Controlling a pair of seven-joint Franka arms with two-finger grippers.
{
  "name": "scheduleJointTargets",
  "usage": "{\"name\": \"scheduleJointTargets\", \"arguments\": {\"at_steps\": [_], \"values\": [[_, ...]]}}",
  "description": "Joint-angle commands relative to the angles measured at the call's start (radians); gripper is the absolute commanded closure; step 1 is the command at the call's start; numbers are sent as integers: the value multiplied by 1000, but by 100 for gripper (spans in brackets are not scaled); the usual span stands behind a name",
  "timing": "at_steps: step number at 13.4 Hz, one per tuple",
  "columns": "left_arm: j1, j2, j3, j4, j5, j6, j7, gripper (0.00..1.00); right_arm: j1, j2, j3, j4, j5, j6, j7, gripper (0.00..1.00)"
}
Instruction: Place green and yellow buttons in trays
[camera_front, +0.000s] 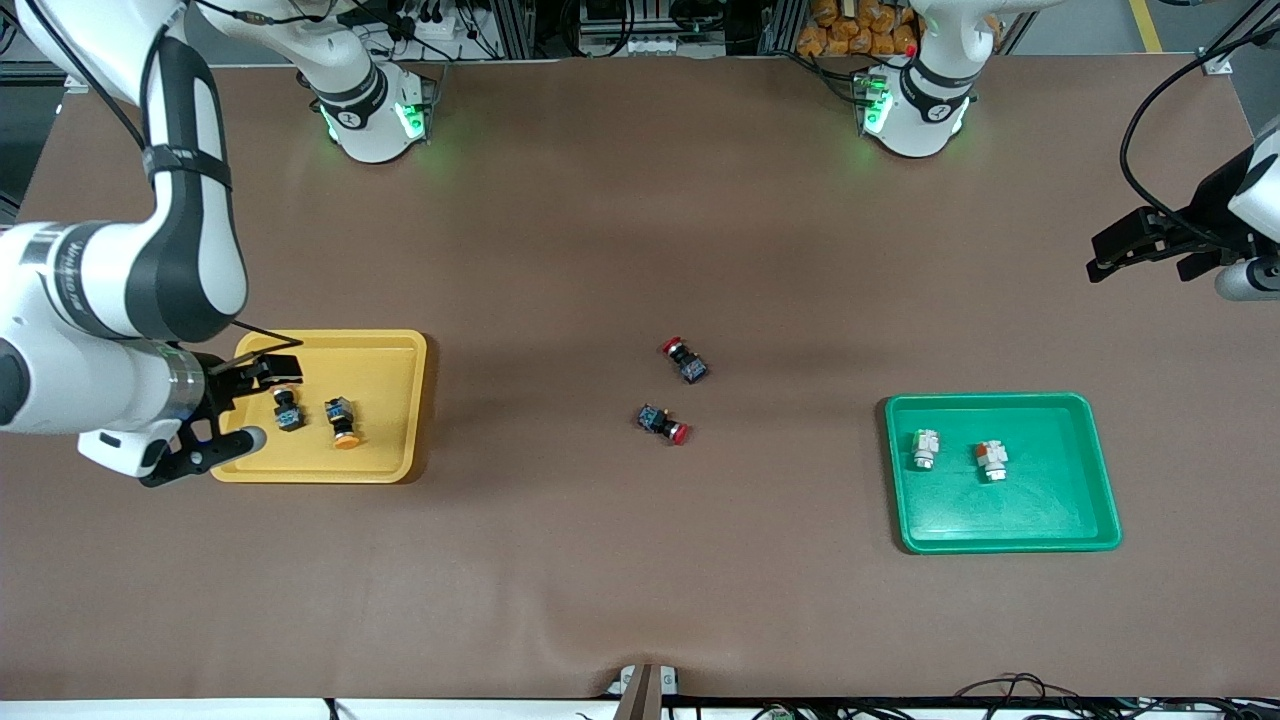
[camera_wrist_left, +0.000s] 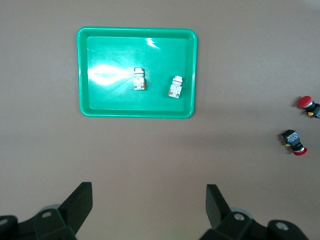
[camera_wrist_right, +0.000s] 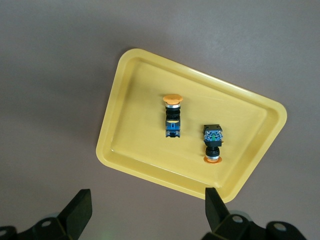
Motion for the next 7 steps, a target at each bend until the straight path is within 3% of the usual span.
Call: {"name": "scheduleJointTargets", "arguments": {"at_steps": [1, 7], "values": [[-6, 7, -6, 16, 15, -15, -59, 0, -3, -50, 8, -3, -30, -21, 10, 0], [-3, 10, -6, 16, 16, -16, -61, 0, 17, -134, 15, -60, -78, -14, 69, 0]]}}
